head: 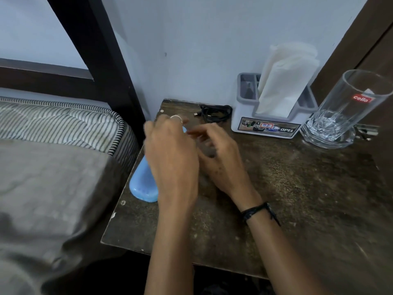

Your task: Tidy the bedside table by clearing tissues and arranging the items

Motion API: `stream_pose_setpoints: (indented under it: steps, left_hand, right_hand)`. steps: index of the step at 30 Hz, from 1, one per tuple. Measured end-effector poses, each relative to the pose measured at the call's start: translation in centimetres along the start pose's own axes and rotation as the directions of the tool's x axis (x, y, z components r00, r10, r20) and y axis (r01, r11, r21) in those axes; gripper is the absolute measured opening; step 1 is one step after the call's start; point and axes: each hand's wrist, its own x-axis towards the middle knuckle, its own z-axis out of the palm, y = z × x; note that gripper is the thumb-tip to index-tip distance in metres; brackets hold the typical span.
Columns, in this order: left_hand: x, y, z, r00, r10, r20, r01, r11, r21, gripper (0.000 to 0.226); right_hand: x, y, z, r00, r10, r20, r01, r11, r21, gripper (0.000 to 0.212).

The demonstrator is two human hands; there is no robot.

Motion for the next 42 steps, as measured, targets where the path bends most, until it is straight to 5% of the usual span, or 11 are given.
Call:
stream_pose_setpoints:
  steps: [4,10,14,21,28,42]
  left_hand:
    - [-0.4,-0.7,-1.4,0.971,-0.199,0.130,0.170,0.964,0.203,0.030]
    - [-0.1,-1.7,-0.5,0.965,-0.230,0.126,0.236,0.971,-0.037,0.039]
    - [0.3,-2.3,0.3,0.980,-0.173,0.100,0.185,0.974,-0.130,0.030]
    - [0.3,-3.2,1.5,0.967,-0.245,0.068,0.254,0.928,-0.273,0.026]
    - [1.4,-4.4,2.7,0.972,-0.218,0.085,0.234,0.908,-0.348,0.039]
    - [1.0,-4.6,3.6,0.995,-0.098,0.024,0.101,0.960,-0.263,0.057]
  right_hand:
    - [-1.1,-1.3,1.6,0.979,-0.085,0.185,0.098,0.993,-0.061,0.050]
    - [-2.2,-1.3,3.1,0.983,-0.005,0.185,0.035,0.987,-0.154,0.072]
    - [-1.3,-0.6,2.7,0.999,0.025,0.045,-0.019,0.993,-0.118,0.070]
    - [-0.2,0.7,2.7,0.977,0.152,-0.150,-0.163,0.984,-0.065,0.034]
    - [0.7,1.7,2.9,0.966,0.204,-0.159,-0.189,0.976,0.105,0.033]
    - [0.3,1.5,2.5,0.980,0.198,-0.014,-0.196,0.977,0.080,0.048]
